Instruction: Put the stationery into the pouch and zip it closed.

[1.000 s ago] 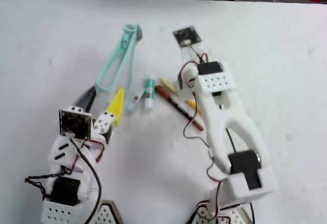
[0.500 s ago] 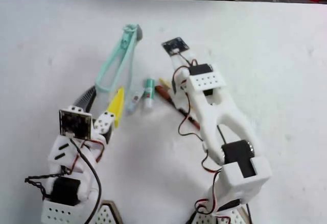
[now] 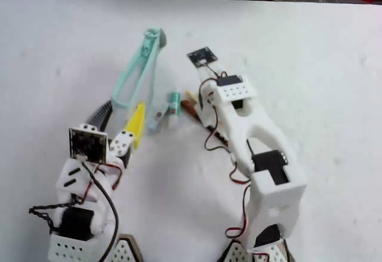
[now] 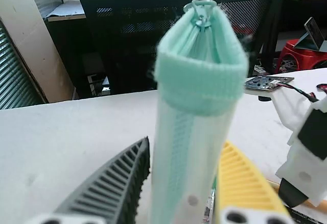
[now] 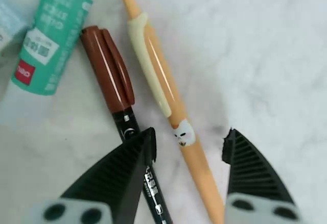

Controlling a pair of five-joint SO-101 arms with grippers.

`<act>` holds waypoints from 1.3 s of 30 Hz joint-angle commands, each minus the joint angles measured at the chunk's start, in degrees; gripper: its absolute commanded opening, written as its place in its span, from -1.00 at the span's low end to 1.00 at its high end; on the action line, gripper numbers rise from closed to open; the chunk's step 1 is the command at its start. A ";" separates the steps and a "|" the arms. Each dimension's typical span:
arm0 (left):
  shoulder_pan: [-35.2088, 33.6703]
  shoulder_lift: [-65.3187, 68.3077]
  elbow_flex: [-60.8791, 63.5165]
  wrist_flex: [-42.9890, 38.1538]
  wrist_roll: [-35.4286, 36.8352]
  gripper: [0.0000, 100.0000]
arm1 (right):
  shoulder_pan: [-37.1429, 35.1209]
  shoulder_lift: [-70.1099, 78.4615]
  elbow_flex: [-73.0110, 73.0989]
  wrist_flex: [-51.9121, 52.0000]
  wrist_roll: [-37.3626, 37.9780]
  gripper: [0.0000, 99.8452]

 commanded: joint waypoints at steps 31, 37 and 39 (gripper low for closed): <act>0.48 -0.84 -0.70 -1.41 0.79 -0.57 | 1.98 -55.87 13.71 -2.68 0.09 -0.97; 0.48 -0.84 -0.70 -1.41 0.79 -0.57 | -2.33 -66.77 13.45 -5.14 -2.99 -0.97; 0.57 -0.84 -0.70 -1.41 0.79 -0.57 | -5.23 -70.73 13.63 -9.36 -8.62 -0.97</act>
